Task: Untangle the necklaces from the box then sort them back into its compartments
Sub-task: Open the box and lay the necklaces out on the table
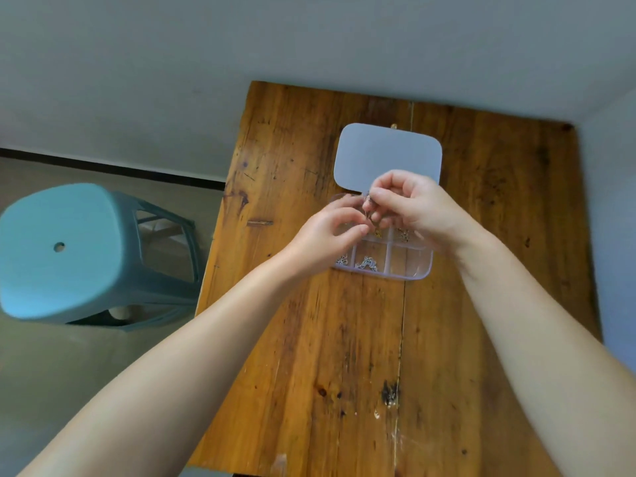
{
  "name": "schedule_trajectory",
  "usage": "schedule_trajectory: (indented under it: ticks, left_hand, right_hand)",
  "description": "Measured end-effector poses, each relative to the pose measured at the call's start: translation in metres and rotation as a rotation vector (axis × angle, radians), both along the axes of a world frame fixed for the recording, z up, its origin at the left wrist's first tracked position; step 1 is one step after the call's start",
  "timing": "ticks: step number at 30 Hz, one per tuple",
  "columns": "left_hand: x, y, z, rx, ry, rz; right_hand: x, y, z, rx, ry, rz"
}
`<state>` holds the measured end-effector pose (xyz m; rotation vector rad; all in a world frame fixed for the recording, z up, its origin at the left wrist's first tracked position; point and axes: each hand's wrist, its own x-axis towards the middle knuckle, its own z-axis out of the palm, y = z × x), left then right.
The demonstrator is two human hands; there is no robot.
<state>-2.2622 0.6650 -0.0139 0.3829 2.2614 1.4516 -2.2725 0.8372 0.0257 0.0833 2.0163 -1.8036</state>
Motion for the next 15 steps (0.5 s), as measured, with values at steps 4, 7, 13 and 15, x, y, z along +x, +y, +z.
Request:
schedule_trajectory:
  ticks: [4,7,13,15]
  left_hand:
    - [0.013,-0.006,0.027,0.206,-0.224,0.003]
    - [0.030,-0.017,0.032,0.289,-0.335,0.000]
    - [0.055,-0.045,0.009,0.250,-0.518,-0.004]
    - [0.058,-0.057,0.002,0.250,-0.561,-0.024]
  right_hand:
    - [0.022,0.016,0.015,-0.150,-0.048,-0.129]
    - [0.042,0.025,0.018,-0.329,-0.155,-0.200]
    - [0.091,0.022,0.000,-0.287,-0.218,-0.303]
    - [0.110,0.018,-0.012,-0.151,-0.222,-0.401]
